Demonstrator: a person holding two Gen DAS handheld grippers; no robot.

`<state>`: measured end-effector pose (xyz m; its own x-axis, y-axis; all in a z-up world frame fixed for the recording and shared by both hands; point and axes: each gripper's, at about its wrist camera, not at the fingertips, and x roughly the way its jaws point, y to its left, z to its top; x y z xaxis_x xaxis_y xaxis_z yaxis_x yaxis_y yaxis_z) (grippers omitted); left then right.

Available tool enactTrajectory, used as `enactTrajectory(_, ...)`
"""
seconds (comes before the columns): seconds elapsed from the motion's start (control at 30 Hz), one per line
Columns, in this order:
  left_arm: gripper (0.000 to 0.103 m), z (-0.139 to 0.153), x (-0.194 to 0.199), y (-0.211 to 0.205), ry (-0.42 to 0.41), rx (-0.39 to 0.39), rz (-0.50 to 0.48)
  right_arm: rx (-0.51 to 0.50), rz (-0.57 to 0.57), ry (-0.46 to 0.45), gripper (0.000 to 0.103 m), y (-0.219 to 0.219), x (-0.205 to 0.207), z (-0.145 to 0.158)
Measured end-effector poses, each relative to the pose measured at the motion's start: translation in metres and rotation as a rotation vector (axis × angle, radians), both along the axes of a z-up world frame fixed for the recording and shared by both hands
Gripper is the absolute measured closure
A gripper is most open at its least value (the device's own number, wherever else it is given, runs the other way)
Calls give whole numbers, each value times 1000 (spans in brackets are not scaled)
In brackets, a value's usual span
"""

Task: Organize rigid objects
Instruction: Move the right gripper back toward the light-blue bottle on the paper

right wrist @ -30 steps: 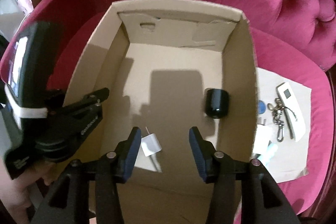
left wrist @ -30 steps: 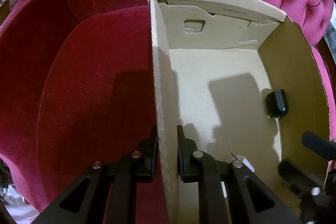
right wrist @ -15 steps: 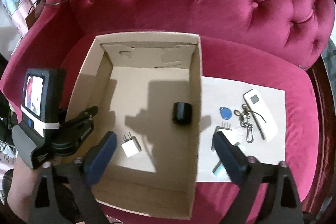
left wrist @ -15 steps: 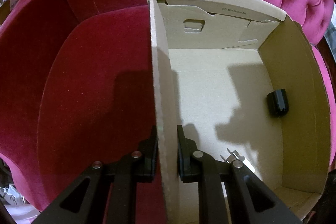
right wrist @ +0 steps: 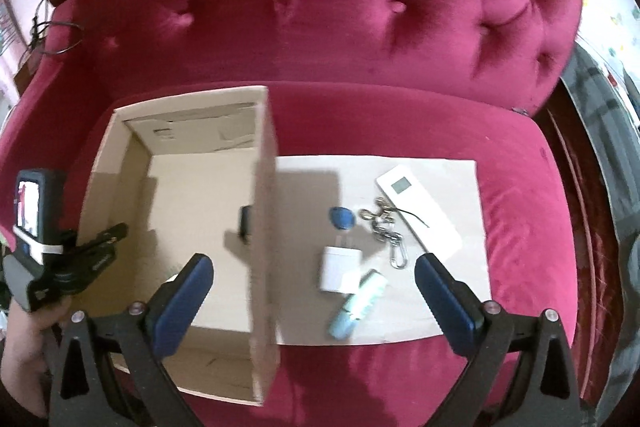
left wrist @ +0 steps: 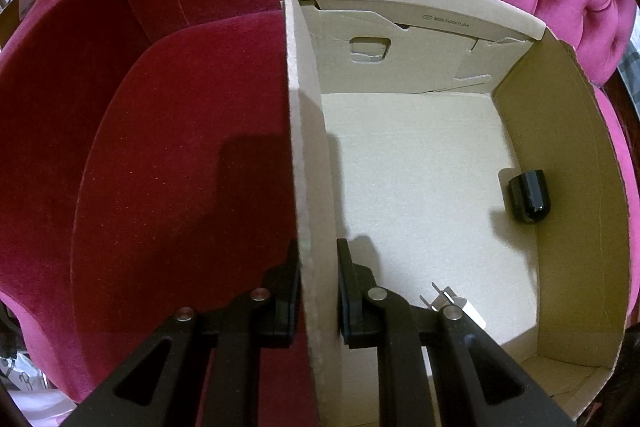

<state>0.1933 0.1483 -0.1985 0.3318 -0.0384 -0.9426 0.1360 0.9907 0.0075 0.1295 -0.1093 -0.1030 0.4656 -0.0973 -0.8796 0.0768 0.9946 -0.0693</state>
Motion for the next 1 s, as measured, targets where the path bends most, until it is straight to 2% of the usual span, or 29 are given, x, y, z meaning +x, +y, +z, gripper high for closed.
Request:
enactTrajectory(0.13,87,0,0,0,-1,1,0,-36,-33,7,0,-17,-2,-9)
enactTrajectory(0.27,87,0,0,1,-1,1,0,-29,-58,23,0,-29,-3,-22)
enactTrajectory(1.0,87,1,0,-1,-1,6,4,-23,-106,147,0,-60,-6,-126)
